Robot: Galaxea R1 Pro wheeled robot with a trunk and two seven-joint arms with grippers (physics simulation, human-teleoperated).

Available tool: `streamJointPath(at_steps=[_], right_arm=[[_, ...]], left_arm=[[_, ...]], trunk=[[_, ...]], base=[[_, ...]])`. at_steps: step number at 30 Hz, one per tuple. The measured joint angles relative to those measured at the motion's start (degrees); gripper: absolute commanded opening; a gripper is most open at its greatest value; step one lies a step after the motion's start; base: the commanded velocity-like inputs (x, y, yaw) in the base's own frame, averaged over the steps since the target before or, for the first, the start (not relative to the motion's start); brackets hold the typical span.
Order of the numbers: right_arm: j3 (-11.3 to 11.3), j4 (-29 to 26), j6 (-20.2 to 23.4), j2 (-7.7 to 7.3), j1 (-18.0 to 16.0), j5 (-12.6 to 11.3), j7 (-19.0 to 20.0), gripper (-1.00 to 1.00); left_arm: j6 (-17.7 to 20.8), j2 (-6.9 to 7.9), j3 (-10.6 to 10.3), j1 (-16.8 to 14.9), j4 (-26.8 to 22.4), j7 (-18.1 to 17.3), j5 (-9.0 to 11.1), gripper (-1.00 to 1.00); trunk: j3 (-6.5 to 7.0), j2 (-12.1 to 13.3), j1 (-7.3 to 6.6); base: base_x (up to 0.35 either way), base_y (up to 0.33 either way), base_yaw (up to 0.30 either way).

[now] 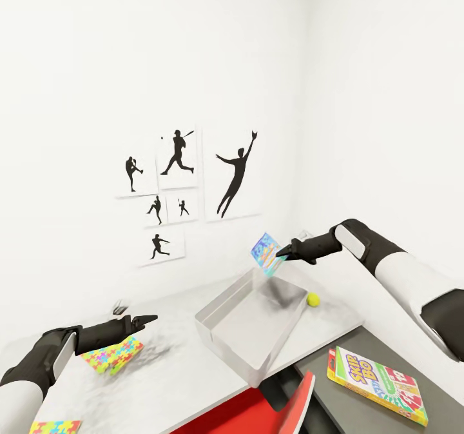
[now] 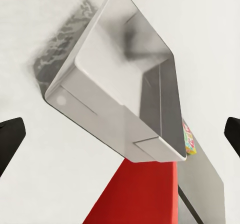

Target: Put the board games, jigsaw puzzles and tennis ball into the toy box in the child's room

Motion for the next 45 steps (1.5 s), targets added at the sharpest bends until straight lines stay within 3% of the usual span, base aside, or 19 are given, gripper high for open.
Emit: streamJointPath(at_steps=[9,16,32,45], right_arm=[[1.94,0.06,0.00,0.72,-0.01,0.38,-0.24,-1.00],[7.76,0.07,0.00,0.88,0.01,0.35,-0.12,-1.00],[8.03,4.92,0.00,0.14,-0.01,-0.15,0.29,-1.00],[8.04,5.06,-3.68,1.32,0.56,-0.29,0.22,-1.00]], left_arm=[[0.02,0.00,0.04,-0.02,0.00,-0.06,0.00,1.00],[0.08,0.08,0.10,0.00,0.00,-0.09,0.08,1.00],[0.09,0.15,0.09,0.00,0.00,-0.17,0.09,1.00],[0.09,0.18,0.10,0.00,0.00,-0.18,0.09,1.00]], trunk=[[0.00,0.00,0.00],[0.00,0.00,0.00],[0.00,0.00,0.00],[0.00,0.00,0.00]], base=[[0.000,0.000,0.000],[0.000,0.000,0.000],[0.000,0.000,0.000],[0.000,0.000,0.000]])
